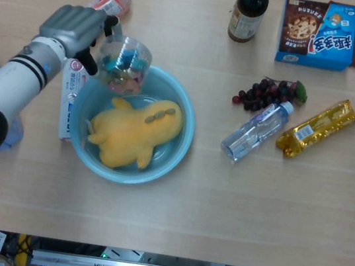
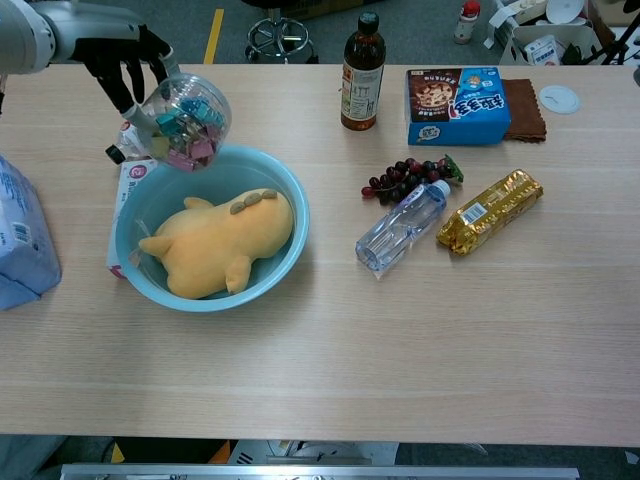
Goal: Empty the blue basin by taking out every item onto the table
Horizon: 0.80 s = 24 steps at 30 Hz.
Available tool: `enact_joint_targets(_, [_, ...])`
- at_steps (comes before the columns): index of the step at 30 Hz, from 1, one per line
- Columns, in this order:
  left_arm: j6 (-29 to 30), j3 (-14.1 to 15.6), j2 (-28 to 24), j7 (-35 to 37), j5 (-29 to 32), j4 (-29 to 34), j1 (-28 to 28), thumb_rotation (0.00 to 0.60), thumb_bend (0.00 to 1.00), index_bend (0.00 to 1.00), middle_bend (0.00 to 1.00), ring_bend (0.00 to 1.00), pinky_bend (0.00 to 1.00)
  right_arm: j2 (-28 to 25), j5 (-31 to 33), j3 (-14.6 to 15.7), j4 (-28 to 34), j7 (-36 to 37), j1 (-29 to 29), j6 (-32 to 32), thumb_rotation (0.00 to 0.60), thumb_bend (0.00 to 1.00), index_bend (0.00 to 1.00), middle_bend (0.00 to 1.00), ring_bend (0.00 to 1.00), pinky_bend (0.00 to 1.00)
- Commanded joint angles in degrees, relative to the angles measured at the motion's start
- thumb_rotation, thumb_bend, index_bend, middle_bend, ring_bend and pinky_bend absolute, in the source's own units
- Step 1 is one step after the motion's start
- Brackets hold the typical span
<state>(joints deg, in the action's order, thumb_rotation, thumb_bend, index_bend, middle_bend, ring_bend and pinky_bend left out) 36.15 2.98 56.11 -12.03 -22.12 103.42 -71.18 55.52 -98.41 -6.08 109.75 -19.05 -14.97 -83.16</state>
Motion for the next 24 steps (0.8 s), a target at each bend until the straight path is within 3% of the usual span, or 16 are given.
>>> enact_joint_targets(1, [1.0, -0.85, -2.34, 2.13, -2.87, -0.27, 2.87, 0.6, 0.22, 0.53, 0.46, 0.42, 0.5, 0.07, -0.16, 0.13, 0.03, -0.03, 0.03, 0.14, 0.6, 0.29, 0.31, 0.4, 0.29, 0.45])
enact_joint_targets(7, [5.58, -0.18, -1.27, 1.76, -7.01, -4.15, 7.28, 0.6, 0.22, 0.52, 0.45, 0.41, 0.5, 0.12, -0.6, 0.29, 0.3, -0.24, 0.06, 0.32, 0.6, 0.29, 0.31, 0.4, 0.29, 0.45])
enact_joint_targets(24, [5.98, 2.92, 5.9, -6.49, -3.39, -14.17, 10.87, 0.6, 0.22, 0.51, 0.43, 0.37, 0.49, -0.2, -1.28, 0.69, 0.99, -0.28, 0.36, 0.63, 0.6, 0.29, 0.31, 0.4, 0.29, 0.45])
